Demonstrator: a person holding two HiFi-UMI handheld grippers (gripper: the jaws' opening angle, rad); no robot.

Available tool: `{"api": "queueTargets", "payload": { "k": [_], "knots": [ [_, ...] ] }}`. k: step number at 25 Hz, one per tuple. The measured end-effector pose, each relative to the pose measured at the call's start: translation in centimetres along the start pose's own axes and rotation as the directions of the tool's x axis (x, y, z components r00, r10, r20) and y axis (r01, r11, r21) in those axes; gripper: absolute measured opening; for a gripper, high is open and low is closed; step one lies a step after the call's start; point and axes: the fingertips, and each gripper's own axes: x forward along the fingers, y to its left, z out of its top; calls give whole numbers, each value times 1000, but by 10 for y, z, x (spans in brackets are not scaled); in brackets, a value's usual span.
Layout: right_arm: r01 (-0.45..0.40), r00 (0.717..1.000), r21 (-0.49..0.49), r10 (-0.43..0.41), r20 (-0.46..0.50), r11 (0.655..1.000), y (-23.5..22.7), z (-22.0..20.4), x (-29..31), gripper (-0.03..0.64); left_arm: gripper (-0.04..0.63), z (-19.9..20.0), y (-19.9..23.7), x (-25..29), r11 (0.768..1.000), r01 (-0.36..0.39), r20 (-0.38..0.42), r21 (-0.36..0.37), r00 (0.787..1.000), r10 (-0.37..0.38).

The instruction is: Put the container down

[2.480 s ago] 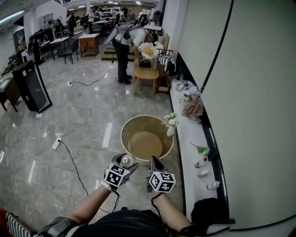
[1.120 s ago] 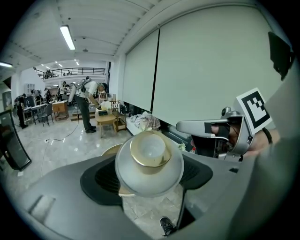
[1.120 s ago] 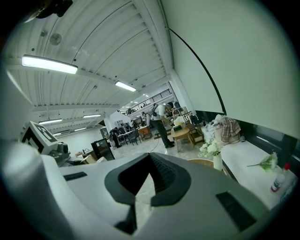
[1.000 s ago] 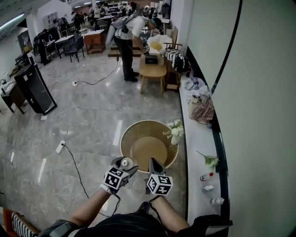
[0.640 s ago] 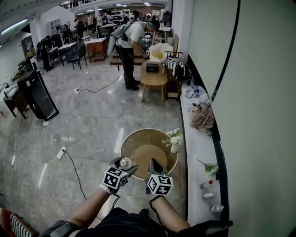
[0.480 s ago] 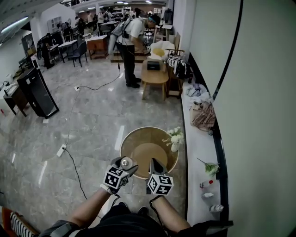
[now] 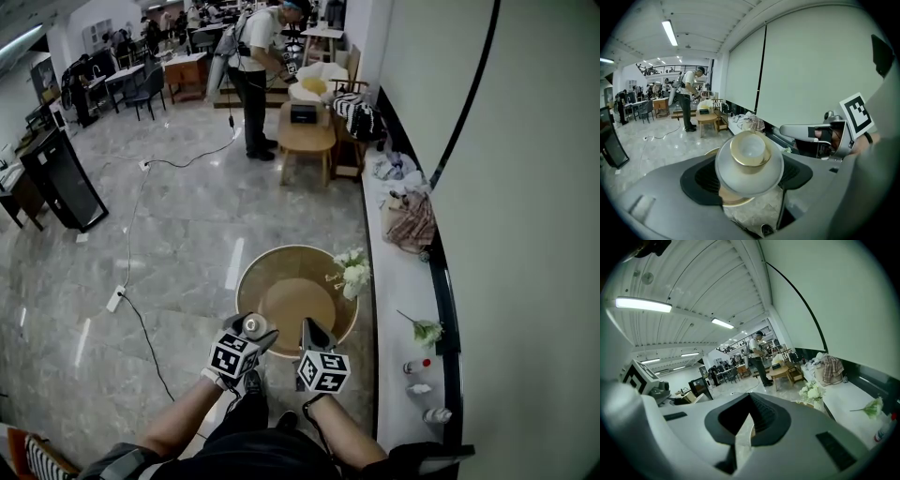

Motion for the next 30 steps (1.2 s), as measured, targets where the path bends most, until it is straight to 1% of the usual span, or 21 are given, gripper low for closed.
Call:
{"api": "queueTargets", "payload": {
  "k": [5,8,19,25,30],
  "knots": [
    [24,1000,-1,-24,-5,1000,-7,7,29,8,342,18,20,21,1000,27,7,11,1000,-27],
    [35,999,-4,-35,-8,999,-5,12,50,8,342,25,37,30,999,45,-3,19,999,-45],
    [48,999,-20,-48,-10,999,19,37,139,8,342,62,126,59,998,58,-3,30,998,-58],
    [97,995,-19,-97,-26,995,19,37,169,8,342,64,160,74,996,84,-16,29,996,-83],
    [125,991,-2,-125,-48,992,15,30,184,8,342,60,169,91,993,120,-44,22,992,-119]
  ]
}}
